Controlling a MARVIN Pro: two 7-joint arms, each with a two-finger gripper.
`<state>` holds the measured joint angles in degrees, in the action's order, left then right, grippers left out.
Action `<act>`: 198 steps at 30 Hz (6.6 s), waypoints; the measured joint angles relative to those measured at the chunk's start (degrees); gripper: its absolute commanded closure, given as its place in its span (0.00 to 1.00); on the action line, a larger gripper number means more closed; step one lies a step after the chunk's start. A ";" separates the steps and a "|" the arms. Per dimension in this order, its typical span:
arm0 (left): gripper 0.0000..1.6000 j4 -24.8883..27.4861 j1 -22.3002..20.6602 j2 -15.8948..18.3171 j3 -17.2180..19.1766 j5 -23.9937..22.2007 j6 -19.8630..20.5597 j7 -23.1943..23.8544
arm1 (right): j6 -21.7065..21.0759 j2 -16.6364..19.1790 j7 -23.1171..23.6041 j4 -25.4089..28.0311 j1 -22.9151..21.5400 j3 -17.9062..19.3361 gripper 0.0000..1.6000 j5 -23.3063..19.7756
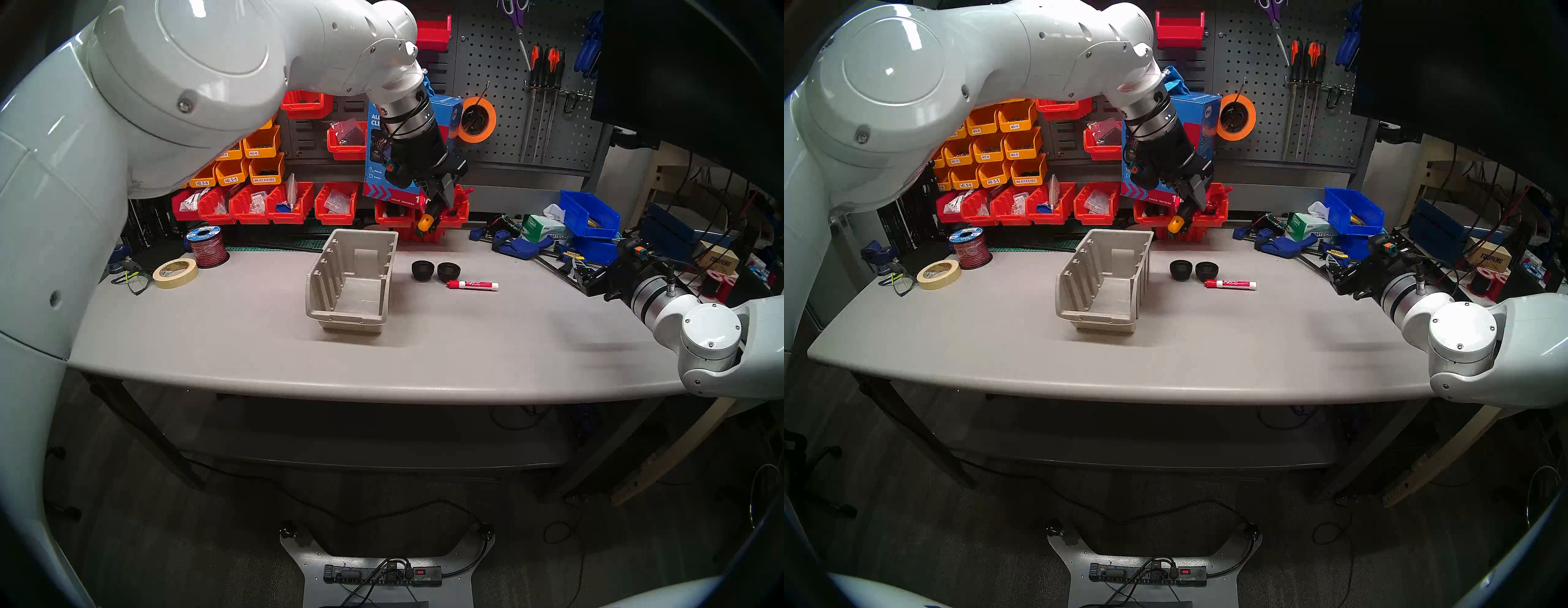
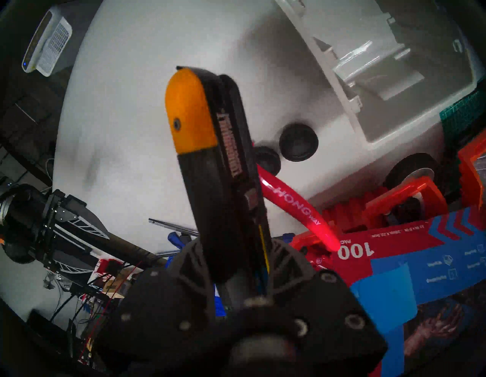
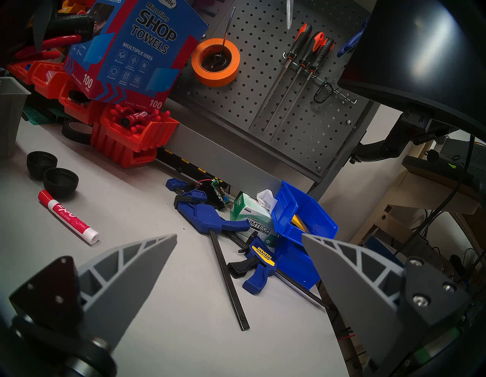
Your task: Take out tools from the storage box
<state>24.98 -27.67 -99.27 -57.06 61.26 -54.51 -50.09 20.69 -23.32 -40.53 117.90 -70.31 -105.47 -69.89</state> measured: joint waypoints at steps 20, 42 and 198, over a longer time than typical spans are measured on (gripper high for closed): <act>1.00 -2.02 13.70 -3.15 1.21 -0.42 1.94 -1.59 | 0.19 -0.23 -0.02 0.03 0.00 -0.08 0.00 -0.13; 1.00 -7.54 20.88 -5.45 0.88 -0.10 3.50 -1.61 | 0.36 -0.45 -0.04 0.07 0.01 -0.21 0.00 -0.26; 0.00 4.48 2.63 12.30 -9.06 12.45 -0.55 0.36 | 1.49 -1.74 -0.30 0.32 0.02 -0.64 0.00 -1.13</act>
<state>29.46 -25.04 -86.96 -66.12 73.71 -55.06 -49.73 22.19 -25.06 -40.83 118.22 -70.30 -106.11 -71.03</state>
